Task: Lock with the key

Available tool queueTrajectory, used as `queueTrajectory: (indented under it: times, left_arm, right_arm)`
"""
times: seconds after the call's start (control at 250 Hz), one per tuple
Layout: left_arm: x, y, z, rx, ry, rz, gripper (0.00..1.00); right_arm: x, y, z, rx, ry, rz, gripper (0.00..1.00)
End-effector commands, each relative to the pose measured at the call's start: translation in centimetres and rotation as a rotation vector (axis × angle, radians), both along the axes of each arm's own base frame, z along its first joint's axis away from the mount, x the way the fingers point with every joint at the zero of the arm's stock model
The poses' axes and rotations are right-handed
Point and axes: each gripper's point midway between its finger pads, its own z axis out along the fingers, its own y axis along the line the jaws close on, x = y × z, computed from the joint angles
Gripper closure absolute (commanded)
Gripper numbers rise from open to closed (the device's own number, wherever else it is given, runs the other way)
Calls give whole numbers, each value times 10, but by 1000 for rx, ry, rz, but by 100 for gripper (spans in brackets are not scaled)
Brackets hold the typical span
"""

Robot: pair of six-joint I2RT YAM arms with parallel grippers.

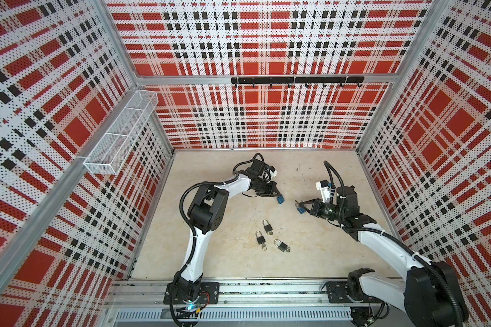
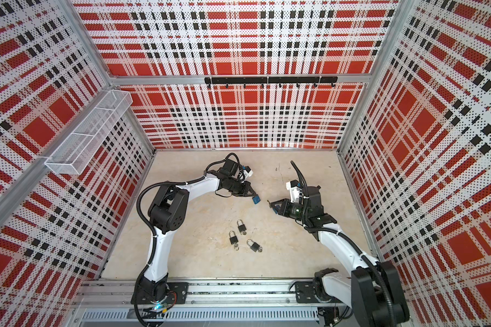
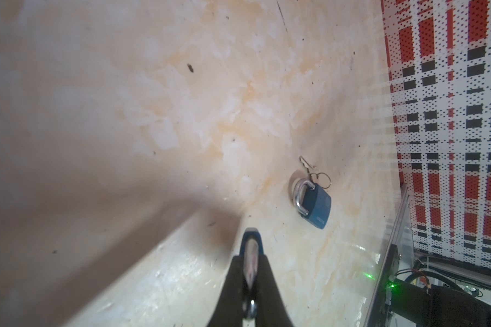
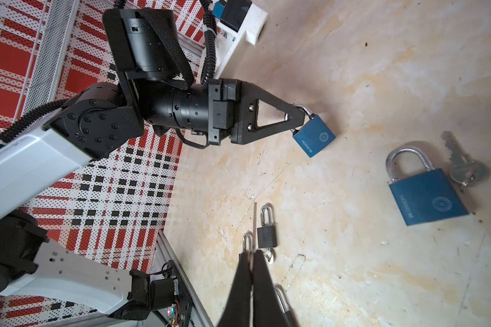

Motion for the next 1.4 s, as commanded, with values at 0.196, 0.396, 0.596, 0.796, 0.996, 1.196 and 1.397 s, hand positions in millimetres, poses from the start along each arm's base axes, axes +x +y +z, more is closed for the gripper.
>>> queueTrajectory:
  times: [0.196, 0.396, 0.596, 0.796, 0.996, 1.196, 1.397]
  left_arm:
    - [6, -11, 4, -45, -16, -24, 97]
    - [9, -12, 5, -50, -20, -12, 79]
    - [11, -9, 12, -42, -47, 3, 68]
    - [16, -5, 21, -28, -75, 28, 65]
    - [19, -1, 26, -18, -91, 47, 65]
    - [19, 3, 28, 21, -120, 74, 64]
    - [21, 9, 28, 67, -152, 105, 64]
  right_arm:
    - [16, 11, 15, -13, -68, 21, 100]
    - [19, 11, 4, -50, -43, 12, 100]
    - [25, 9, -6, -95, -25, -21, 100]
    - [35, 10, -12, -122, -23, -40, 100]
    - [42, 12, -17, -143, -14, -45, 100]
    - [43, 14, -20, -144, -1, -43, 100]
    - [43, 16, -20, -141, -2, -45, 100]
